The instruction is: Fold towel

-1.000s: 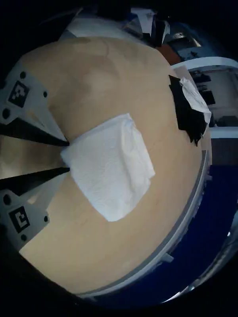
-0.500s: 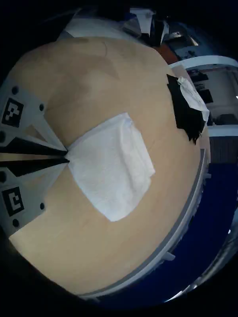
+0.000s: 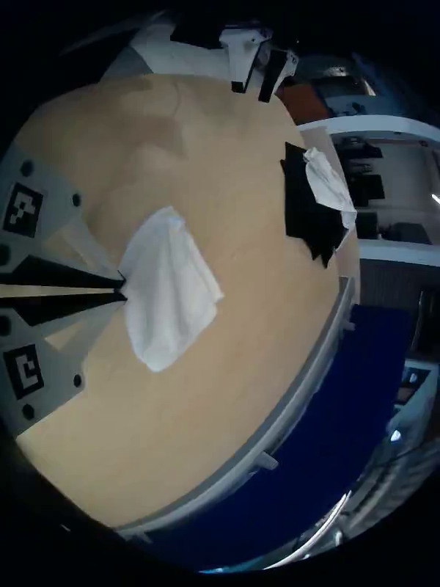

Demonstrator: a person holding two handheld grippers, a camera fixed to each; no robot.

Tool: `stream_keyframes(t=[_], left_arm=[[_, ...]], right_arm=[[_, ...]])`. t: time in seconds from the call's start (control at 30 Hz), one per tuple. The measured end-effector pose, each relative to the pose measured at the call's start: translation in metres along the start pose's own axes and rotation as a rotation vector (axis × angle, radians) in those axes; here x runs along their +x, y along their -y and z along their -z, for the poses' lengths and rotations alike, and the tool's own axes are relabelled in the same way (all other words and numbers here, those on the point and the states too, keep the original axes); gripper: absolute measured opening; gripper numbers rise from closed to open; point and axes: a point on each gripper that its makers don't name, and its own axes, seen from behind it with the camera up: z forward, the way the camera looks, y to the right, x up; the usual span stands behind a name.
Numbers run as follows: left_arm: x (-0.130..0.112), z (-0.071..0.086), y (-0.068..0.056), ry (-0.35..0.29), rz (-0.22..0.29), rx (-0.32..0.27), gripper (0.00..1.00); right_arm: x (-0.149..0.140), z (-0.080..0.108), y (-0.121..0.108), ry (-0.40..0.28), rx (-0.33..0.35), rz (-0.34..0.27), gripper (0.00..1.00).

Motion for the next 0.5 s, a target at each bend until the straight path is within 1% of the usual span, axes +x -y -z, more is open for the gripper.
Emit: stream_keyframes(t=[0.3,0.5], left_arm=[[0.011,0.000,-0.003,-0.022,-0.011,-0.006,0.87],[0.016,0.000,-0.006,-0.036,-0.012,-0.014,0.87]], right_arm=[[0.063,0.038,-0.014,-0.089,-0.017,0.039,0.04],[0.087,0.056,-0.023,-0.123,-0.036,0.053,0.04]])
